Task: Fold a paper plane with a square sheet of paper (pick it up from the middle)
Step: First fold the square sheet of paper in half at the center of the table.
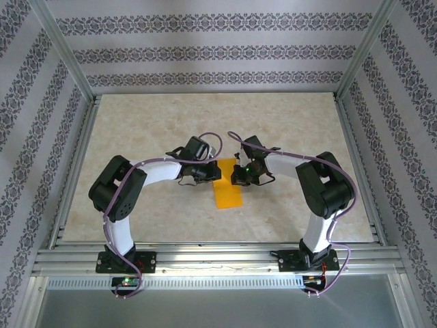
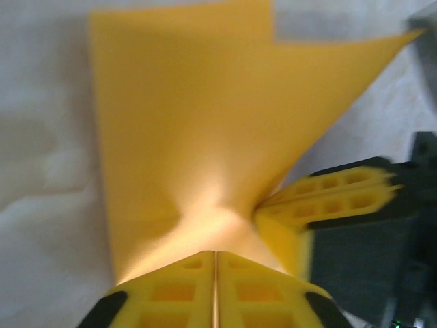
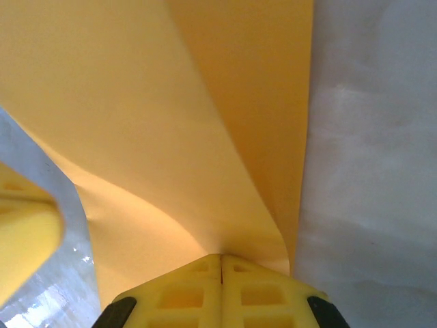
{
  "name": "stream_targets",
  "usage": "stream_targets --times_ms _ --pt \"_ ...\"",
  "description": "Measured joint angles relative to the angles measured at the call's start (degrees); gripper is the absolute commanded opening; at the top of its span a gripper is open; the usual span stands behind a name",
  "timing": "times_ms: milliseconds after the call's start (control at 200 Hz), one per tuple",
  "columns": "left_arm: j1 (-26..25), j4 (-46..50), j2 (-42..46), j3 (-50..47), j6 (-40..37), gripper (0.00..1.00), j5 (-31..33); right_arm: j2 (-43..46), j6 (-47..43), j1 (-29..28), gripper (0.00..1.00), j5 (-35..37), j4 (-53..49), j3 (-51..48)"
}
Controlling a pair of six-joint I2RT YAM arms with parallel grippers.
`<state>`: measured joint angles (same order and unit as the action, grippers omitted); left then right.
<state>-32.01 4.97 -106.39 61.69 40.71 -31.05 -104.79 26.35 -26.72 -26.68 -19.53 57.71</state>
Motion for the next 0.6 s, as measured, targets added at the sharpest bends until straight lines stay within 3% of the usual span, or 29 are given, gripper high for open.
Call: stream_targets --times_ms 600 --pt "1.5 0.5 -5.5 1.7 -1.3 0.0 1.0 0.1 0.2 0.4 0.0 -0.9 0.9 -0.7"
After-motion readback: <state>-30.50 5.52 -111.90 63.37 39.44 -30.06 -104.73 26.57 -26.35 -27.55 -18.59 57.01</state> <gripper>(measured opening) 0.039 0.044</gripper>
